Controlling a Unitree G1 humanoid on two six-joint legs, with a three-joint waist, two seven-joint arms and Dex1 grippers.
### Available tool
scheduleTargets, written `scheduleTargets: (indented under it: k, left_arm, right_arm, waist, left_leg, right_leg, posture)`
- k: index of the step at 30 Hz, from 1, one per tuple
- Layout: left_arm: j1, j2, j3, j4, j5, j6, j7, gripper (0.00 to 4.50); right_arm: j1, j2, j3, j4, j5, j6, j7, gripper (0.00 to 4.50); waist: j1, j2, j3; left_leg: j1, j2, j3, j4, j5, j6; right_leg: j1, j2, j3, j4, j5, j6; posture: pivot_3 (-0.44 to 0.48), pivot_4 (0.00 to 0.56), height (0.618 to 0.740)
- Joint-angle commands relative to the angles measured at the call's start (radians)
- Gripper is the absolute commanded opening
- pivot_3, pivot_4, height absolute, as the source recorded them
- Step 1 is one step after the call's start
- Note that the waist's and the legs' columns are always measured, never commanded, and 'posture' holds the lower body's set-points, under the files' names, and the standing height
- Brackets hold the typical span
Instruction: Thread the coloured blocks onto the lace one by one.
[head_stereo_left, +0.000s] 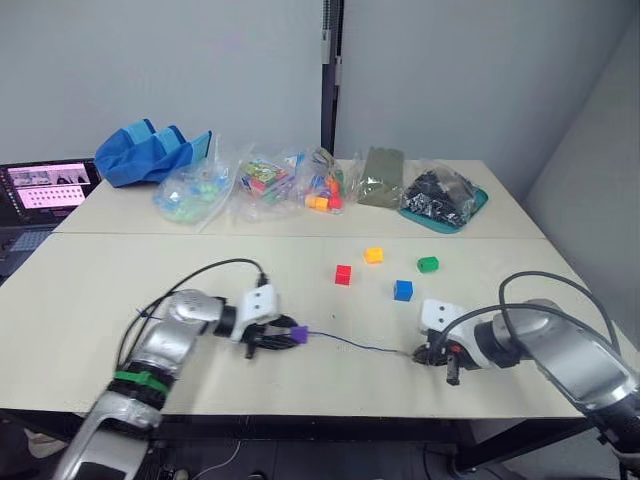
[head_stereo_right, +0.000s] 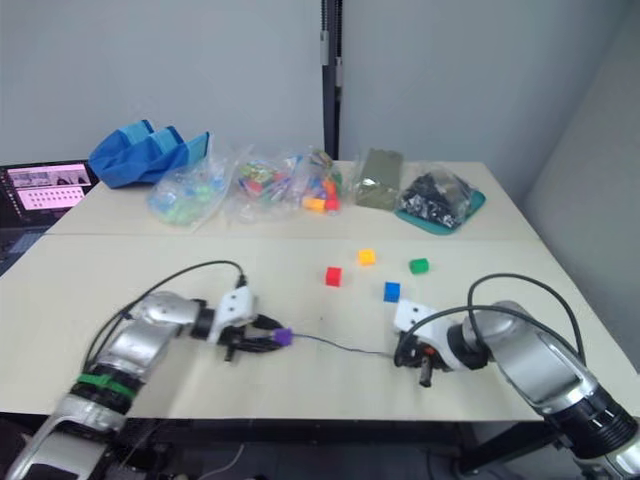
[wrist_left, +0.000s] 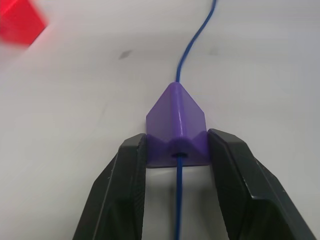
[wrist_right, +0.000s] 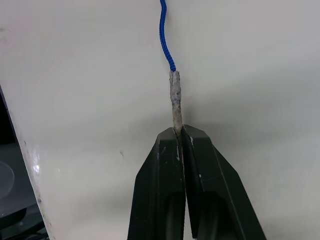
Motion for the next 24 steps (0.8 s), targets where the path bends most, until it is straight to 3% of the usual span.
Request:
scheduleTargets:
  k: [1, 5, 13, 15, 18, 21, 24]
  left_arm:
    - [0.016, 0.146, 0.098, 0.182, 0.024, -0.088, 0.033, 1.36]
    - [0.030, 0.302, 0.161, 0.384, 0.044, -0.200, 0.079, 1.36]
    - [0.063, 0.381, 0.225, 0.522, 0.023, -0.274, 0.092, 1.36]
    - [0.057, 0.367, 0.252, 0.511, -0.014, -0.254, 0.072, 2.39]
    - [0.047, 0.365, 0.273, 0.494, -0.035, -0.254, 0.050, 3.39]
    - [0.017, 0.345, 0.317, 0.466, -0.080, -0.370, 0.034, 4.39]
    - [-0.048, 0.315, 0.335, 0.426, -0.107, -0.444, 0.017, 4.48]
  right_arm:
    - [-0.050, 0.033, 0.011, -0.029, -0.004, 0.015, -0.007, 0.00]
    - [-0.100, 0.094, 0.060, -0.013, -0.017, 0.010, -0.008, 0.00]
    - [-0.173, 0.184, 0.120, 0.139, -0.094, -0.110, -0.020, 0.00]
    - [-0.183, 0.191, 0.119, 0.159, -0.100, -0.127, -0.011, 0.00]
    - [-0.188, 0.192, 0.112, 0.170, -0.101, -0.146, 0.006, 0.00]
    - [-0.192, 0.192, 0.101, 0.174, -0.099, -0.160, 0.020, 0.00]
    - [-0.198, 0.193, 0.097, 0.183, -0.111, -0.167, 0.018, 0.00]
  waist:
    - [-0.010, 0.000, 0.000]
    - [-0.021, 0.000, 0.000]
    - [-0.005, 0.000, 0.000]
    - [-0.004, 0.000, 0.000]
    - [0.003, 0.000, 0.000]
    - [0.007, 0.000, 0.000]
    - [0.018, -0.001, 0.000]
  left_leg:
    - [0.001, 0.000, 0.000, -0.001, 0.000, 0.000]
    - [0.001, 0.001, 0.000, -0.003, 0.000, 0.000]
    - [0.001, 0.001, 0.001, -0.004, 0.000, 0.000]
    - [0.001, 0.001, 0.002, -0.004, 0.000, 0.000]
    - [-0.002, 0.001, 0.002, -0.004, 0.000, 0.000]
    - [-0.008, 0.001, 0.001, -0.004, 0.002, -0.003]
    - [-0.008, 0.001, 0.001, -0.003, 0.003, -0.004]
  right_leg:
    - [0.000, 0.000, 0.000, 0.000, 0.000, 0.000]
    - [-0.001, 0.000, 0.000, 0.001, -0.001, -0.001]
    - [-0.002, 0.000, 0.000, 0.002, -0.001, -0.001]
    - [-0.003, 0.000, 0.000, 0.004, -0.001, -0.002]
    - [-0.007, 0.000, 0.000, 0.006, -0.002, -0.002]
    - [-0.015, 0.000, 0.000, 0.010, -0.002, -0.003]
    - [-0.015, 0.000, 0.000, 0.010, -0.002, -0.003]
  posture:
    - [0.000, 0.150, 0.740]
    - [0.000, 0.150, 0.740]
    - [0.000, 0.150, 0.740]
    - [0.000, 0.150, 0.740]
    - [0.000, 0.150, 0.740]
    - [0.000, 0.150, 0.740]
    - [0.000, 0.150, 0.740]
